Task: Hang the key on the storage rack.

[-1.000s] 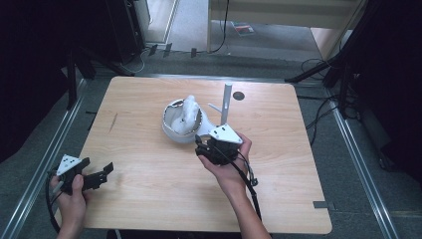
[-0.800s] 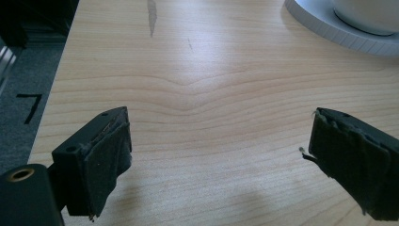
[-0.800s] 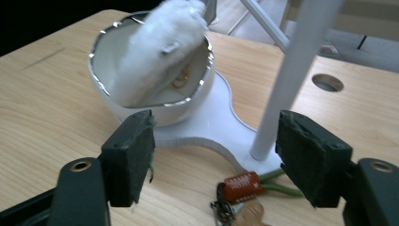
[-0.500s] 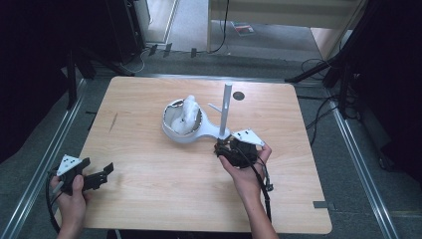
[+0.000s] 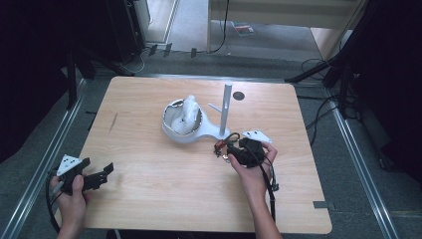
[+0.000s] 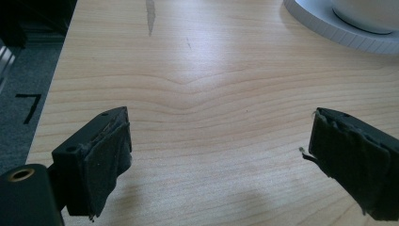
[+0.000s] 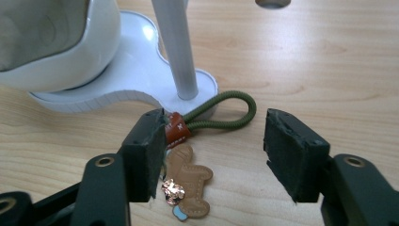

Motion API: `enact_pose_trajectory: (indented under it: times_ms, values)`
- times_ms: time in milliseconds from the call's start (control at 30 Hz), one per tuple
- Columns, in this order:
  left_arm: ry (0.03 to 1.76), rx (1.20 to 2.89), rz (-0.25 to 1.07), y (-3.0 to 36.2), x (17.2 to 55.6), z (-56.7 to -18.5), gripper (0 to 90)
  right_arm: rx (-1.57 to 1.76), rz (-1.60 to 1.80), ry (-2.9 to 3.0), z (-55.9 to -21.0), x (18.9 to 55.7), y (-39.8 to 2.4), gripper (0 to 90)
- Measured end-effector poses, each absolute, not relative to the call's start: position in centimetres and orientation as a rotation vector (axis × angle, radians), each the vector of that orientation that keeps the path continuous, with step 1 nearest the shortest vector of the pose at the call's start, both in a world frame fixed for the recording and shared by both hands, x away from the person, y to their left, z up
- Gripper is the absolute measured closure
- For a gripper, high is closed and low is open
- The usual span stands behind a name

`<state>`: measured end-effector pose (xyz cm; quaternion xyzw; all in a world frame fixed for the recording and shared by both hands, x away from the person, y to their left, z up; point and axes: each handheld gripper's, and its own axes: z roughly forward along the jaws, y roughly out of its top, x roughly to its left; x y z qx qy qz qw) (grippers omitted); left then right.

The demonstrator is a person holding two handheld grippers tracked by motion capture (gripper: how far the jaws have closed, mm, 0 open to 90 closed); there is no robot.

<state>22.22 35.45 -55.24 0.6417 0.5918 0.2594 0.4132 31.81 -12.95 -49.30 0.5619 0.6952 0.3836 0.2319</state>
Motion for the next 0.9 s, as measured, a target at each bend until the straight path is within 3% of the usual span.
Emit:
enact_pose_trajectory:
  times_ms: [367,900]
  values:
    - [1.487,1.615,0.652,35.5,22.2,-55.2,7.0,1.737,0.999,1.910,-50.4,33.5,-13.5,54.2]
    - [1.490,1.610,0.651,35.5,22.2,-55.3,7.0,1.831,0.686,2.166,-49.8,38.9,-14.1,59.4]
